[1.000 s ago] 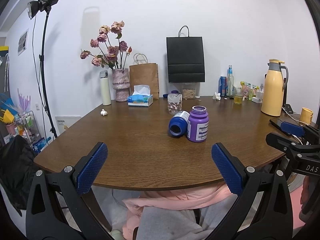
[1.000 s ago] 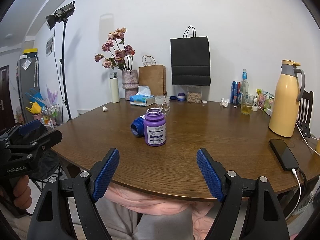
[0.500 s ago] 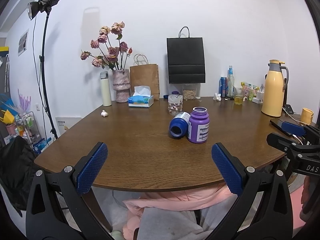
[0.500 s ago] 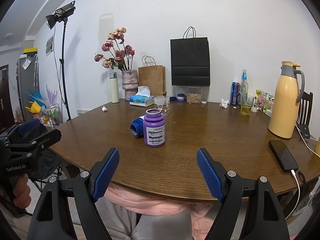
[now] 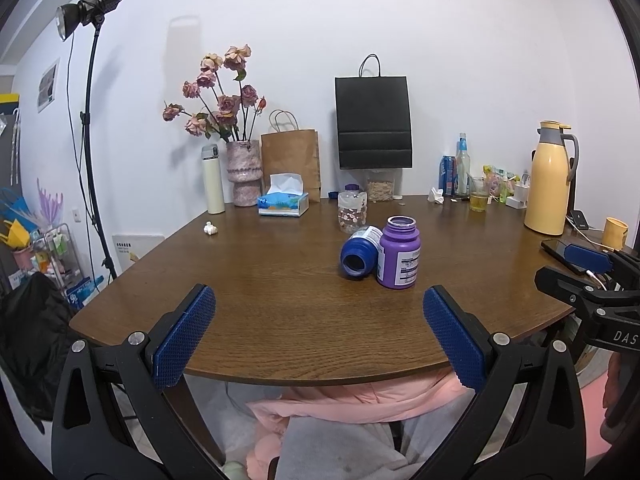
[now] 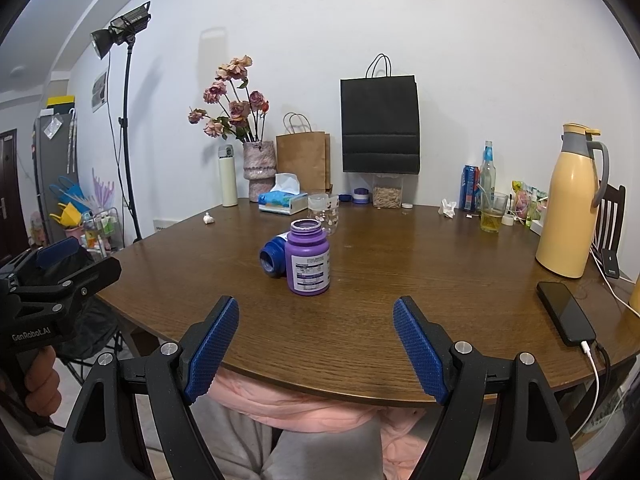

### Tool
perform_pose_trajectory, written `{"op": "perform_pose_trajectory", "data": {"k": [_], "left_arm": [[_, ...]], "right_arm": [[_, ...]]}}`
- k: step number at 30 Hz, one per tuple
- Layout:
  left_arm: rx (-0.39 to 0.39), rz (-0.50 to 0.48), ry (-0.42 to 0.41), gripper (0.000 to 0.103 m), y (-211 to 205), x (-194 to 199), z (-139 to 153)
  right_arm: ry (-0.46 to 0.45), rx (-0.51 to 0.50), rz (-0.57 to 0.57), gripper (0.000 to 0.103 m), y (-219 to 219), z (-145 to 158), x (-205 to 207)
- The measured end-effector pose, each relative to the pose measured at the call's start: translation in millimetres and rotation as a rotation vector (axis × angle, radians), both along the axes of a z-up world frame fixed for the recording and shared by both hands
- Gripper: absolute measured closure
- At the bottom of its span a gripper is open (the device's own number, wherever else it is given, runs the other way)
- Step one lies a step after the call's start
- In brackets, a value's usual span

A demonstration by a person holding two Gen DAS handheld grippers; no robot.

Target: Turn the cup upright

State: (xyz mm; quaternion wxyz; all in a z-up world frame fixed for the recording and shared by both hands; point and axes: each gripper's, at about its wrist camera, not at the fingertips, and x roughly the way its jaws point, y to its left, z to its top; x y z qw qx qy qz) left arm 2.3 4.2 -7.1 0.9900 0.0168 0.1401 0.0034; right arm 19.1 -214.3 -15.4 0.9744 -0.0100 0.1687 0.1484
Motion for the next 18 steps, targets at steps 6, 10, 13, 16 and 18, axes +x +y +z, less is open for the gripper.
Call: {"op": "perform_pose_trajectory", "data": {"k": [6, 10, 13, 16, 18], "left_arm": [[-0.001, 0.000, 0.002, 0.000, -0.1, 0.1, -0.2], [-0.010, -0.001, 0.016, 0.000, 1.4, 0.5, 0.7], [-0.016, 0.000, 0.025, 0.000, 2.6, 1.6, 0.4], [-0.018, -0.001, 0.023, 0.000, 3.3, 2.4, 0.5], [-0.018, -0.010, 0.015, 0.000, 8.5, 8.6, 3.7]], "right_arm": [[0.004, 0.000, 0.000, 0.019, -3.4, -1.5, 2.8], [0.011, -0.002, 0.001, 0.019, -3.3, -2.5, 6.2], [0.019, -0.004, -0.002, 0.019, -2.8, -3.3, 8.3], [0.017, -0.009, 0.002, 0.019, -2.2, -3.7, 9.5], [0.016, -0.020, 0.018, 0.019, 1.4, -4.4, 12.0]]}}
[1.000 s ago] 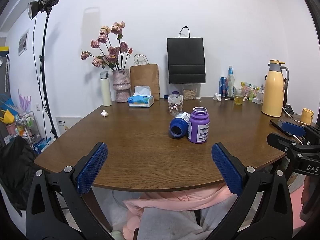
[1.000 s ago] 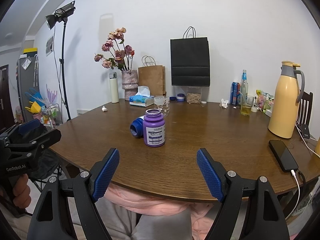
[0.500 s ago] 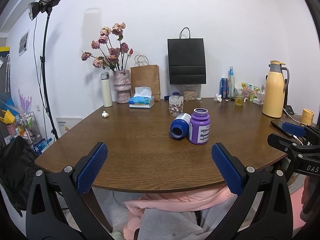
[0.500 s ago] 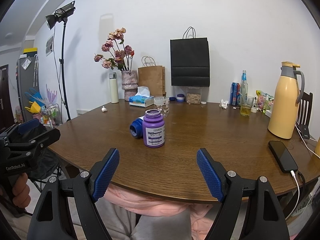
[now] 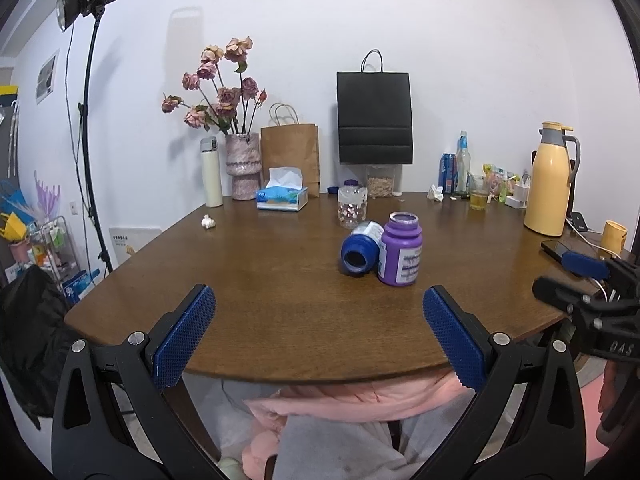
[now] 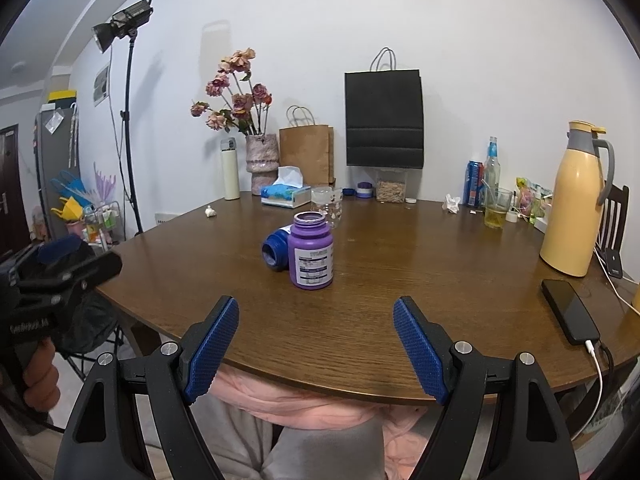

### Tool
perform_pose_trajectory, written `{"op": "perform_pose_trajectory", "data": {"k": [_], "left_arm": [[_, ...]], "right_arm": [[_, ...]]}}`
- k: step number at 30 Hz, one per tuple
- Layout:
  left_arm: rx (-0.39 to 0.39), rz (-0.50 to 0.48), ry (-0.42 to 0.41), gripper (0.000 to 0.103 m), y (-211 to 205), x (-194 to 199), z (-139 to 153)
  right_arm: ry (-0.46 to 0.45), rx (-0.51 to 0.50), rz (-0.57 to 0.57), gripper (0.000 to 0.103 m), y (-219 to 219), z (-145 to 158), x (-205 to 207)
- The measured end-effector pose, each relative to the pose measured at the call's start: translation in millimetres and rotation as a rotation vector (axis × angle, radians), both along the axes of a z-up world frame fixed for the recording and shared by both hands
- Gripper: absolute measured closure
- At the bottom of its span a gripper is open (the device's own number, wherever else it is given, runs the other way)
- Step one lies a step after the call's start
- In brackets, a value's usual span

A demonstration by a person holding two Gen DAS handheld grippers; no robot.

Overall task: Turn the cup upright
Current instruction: 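Reach the right tool to the lying blue bottle and close on it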

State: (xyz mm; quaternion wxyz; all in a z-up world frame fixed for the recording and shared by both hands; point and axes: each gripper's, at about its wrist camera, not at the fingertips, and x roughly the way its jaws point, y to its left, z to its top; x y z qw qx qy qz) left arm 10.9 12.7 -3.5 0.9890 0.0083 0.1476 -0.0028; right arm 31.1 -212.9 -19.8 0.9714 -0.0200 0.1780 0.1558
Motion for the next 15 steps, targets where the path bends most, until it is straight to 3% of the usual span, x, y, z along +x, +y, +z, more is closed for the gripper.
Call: {"op": "perform_pose_trajectory", "data": {"k": [6, 12, 15], "left_arm": [[0.053, 0.025, 0.013, 0.000, 21.8, 54.7, 16.5], [-0.098, 0.057, 0.071, 0.000, 60.6, 115.2, 23.3], [-0.087, 0.097, 0.052, 0.000, 68.4, 138.9, 24.5]], "right_arm": [[0.028, -0.037, 0.096, 0.019, 25.5, -8.7, 31.9], [0.023, -0.079, 0.250, 0.019, 75.8, -10.1, 83.9], [0.030, -0.079, 0.302, 0.019, 101.8, -12.0, 114.3]]}}
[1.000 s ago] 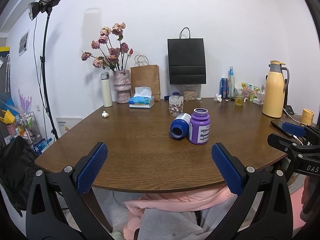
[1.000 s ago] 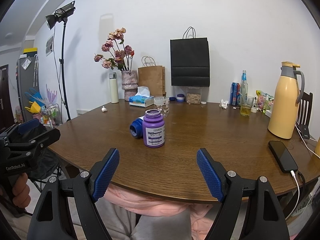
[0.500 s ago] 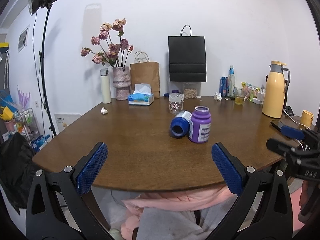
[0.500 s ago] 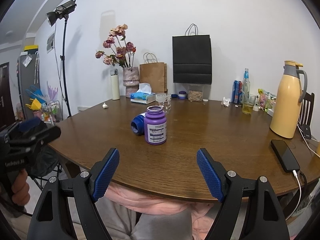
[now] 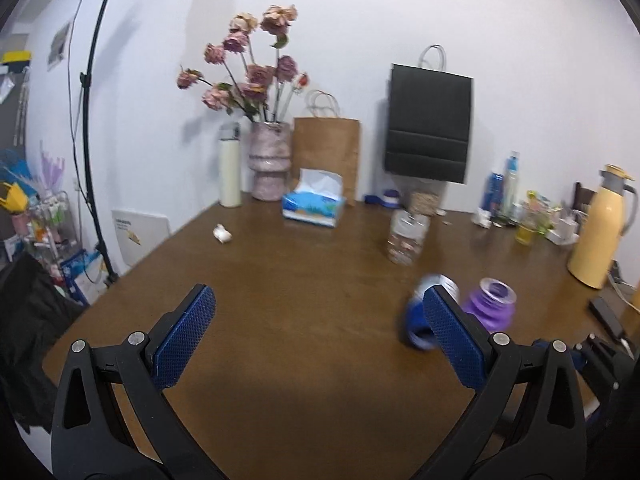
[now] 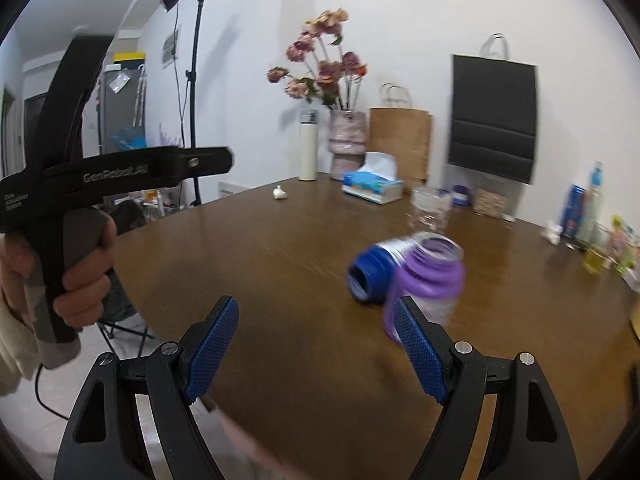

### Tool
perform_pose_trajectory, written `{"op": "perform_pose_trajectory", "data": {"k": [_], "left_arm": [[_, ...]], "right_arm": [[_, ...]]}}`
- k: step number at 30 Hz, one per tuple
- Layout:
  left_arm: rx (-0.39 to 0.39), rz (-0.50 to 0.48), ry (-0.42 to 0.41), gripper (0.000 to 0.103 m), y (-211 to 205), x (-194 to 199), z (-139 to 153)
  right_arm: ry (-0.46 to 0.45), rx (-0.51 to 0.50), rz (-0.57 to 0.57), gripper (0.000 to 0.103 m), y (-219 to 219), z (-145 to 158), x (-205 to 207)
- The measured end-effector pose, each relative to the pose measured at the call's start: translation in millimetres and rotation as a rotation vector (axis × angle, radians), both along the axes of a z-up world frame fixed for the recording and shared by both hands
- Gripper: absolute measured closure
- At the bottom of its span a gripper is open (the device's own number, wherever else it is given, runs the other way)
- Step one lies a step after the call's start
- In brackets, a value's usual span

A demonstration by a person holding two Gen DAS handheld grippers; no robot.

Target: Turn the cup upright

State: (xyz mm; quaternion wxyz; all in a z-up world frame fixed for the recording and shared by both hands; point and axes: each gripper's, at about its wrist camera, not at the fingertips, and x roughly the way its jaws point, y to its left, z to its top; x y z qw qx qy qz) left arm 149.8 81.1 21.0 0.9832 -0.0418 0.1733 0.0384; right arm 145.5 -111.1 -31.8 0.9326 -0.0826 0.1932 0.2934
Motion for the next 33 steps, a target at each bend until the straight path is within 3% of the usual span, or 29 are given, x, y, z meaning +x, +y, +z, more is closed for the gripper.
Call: {"op": "perform_pose_trajectory", "data": {"k": [5, 10, 17, 21, 26, 28, 30, 33], "left_arm": [[-0.020, -0.045, 0.058, 0.000, 7.6, 47.6, -3.6], [-0.012, -0.124, 0.142, 0.000, -0.5, 99.4, -18.1], [-0.112, -0.251, 0.244, 0.000, -7.6, 144.3, -38.2], [-0.123, -0.278, 0.279, 0.002, -6.1, 149.1, -48.1], [-0.232, -0.348, 0.338, 0.004, 9.1, 155.4, -56.3], [-0.241, -0.338, 0.358, 0.012, 13.2, 158.0, -57.4], [-0.224, -0.306, 0.373, 0.037, 15.2, 161.1, -59.3], [-0.196, -0.277, 0.400, 0.056, 16.3, 163.2, -67.8]], "right_arm": [[0.083, -0.018, -0.024, 0.019, 32.1, -12.3, 64.2], [0.159, 0.010, -0.177, 0.019, 33.1, -20.1, 111.0], [0.201, -0.074, -0.280, 0.019, 38.8, -34.3, 150.7], [0.270, -0.107, -0.201, 0.036, 46.7, -41.9, 171.4], [0.290, -0.105, -0.031, 0.036, 60.4, -42.4, 169.8], [0.293, -0.101, 0.089, 0.036, 69.2, -43.8, 163.2], [0.280, -0.123, 0.178, 0.036, 80.3, -46.0, 150.1], [0.277, -0.153, 0.221, 0.036, 87.5, -49.5, 137.0]]}}
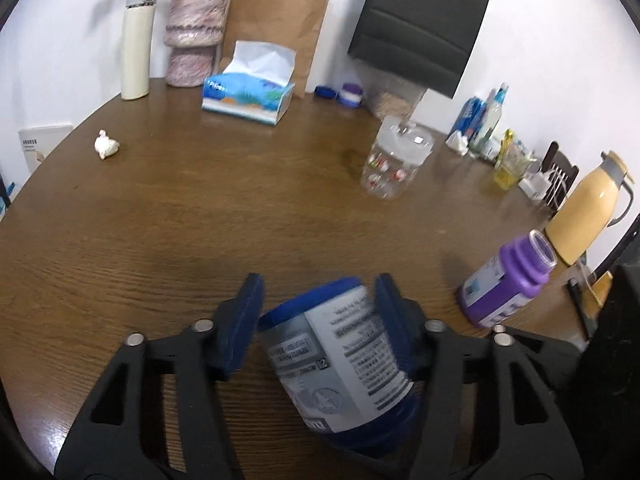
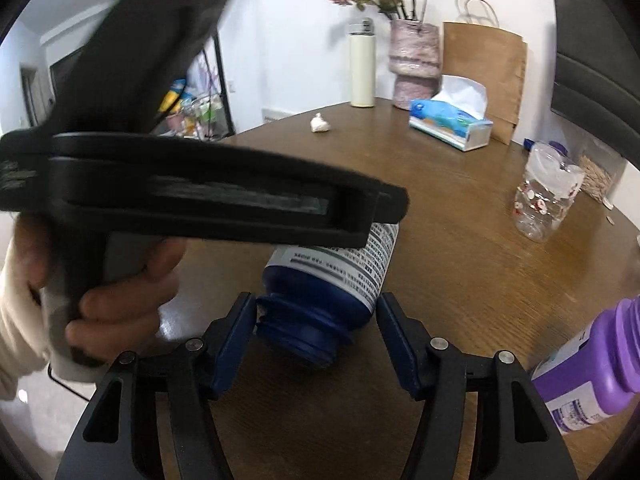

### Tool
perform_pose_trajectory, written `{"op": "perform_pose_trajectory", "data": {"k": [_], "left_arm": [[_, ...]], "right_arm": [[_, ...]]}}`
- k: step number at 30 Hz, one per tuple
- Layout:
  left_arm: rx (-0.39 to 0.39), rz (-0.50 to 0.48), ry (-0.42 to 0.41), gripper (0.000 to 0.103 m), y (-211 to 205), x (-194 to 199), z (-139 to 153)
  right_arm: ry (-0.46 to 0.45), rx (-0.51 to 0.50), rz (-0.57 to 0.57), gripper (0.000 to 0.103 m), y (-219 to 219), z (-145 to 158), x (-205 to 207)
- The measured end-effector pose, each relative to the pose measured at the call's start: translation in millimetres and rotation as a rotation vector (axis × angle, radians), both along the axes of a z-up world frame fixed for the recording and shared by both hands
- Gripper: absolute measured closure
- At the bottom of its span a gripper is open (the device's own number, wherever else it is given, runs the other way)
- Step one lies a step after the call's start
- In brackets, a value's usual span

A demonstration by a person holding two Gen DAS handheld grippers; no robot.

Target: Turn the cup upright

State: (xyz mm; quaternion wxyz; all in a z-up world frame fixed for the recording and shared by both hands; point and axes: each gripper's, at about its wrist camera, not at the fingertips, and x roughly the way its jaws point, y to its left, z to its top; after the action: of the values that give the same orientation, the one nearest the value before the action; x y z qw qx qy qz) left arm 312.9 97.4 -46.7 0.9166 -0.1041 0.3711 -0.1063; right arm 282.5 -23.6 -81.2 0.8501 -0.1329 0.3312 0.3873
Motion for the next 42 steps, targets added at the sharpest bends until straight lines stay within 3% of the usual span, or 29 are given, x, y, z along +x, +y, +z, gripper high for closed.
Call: {"op": "perform_pose_trajectory", "data": {"k": [4, 7, 10, 14, 17, 20, 22, 26, 29, 35, 37, 39, 42], "left_arm": [[0.027, 0.060, -0.039, 0.058, 8.6, -14.9, -0.8], [0.030, 0.118, -0.052, 0.057, 18.2, -21.1, -0.5], [0.035, 0.159, -0.062, 0.057, 24.2, -31.8, -0.1], [0.004, 0.173, -0.062, 0.057, 36.3, -50.6, 0.3], [0.044, 0.168, -0.070, 0.054, 34.6, -62.6, 1.7], [0.076, 0.102, -0.048, 0.038, 24.9, -67.2, 1.9], [0.075, 0.045, -0.035, 0.034, 15.7, -69.0, 0.9], [0.169, -0.046, -0.019, 0.035, 0.3, -67.1, -0.7], [0.183, -0.116, 0.057, 0.040, -1.3, -55.9, -2.0], [0.277, -0.265, 0.200, 0.037, -20.8, -31.7, -12.4], [0.297, -0.284, 0.218, 0.041, -26.7, -24.8, -18.4], [0.311, -0.244, 0.188, 0.042, -27.2, -25.7, -19.4], [0.286, -0.180, 0.163, 0.042, -18.0, -26.0, -16.2]], "right_arm": [[0.052, 0.004, -0.026, 0.036, -8.3, -9.4, 1.5], [0.022, -0.043, -0.074, 0.036, -12.3, -12.1, -1.4], [0.035, -0.027, -0.110, 0.036, -16.4, -10.6, 4.1], [0.053, -0.009, -0.191, 0.036, -20.6, -10.8, 19.3], [0.062, -0.006, -0.194, 0.036, -21.5, -11.0, 22.7], [0.060, 0.004, -0.208, 0.036, -18.4, -9.6, 25.7], [0.058, 0.020, -0.217, 0.036, -16.1, -6.7, 27.5], [0.021, 0.006, -0.227, 0.036, -13.9, -1.9, 26.7], [0.000, 0.010, -0.229, 0.034, -18.9, 2.2, 20.7], [0.011, 0.037, -0.218, 0.034, -30.2, 1.5, 17.8], [-0.004, 0.020, -0.236, 0.034, -30.3, 1.7, 17.2], [-0.029, -0.004, -0.261, 0.034, -33.3, 2.4, 17.3], [-0.006, 0.065, -0.233, 0.034, -44.9, 8.6, 15.8]]}}
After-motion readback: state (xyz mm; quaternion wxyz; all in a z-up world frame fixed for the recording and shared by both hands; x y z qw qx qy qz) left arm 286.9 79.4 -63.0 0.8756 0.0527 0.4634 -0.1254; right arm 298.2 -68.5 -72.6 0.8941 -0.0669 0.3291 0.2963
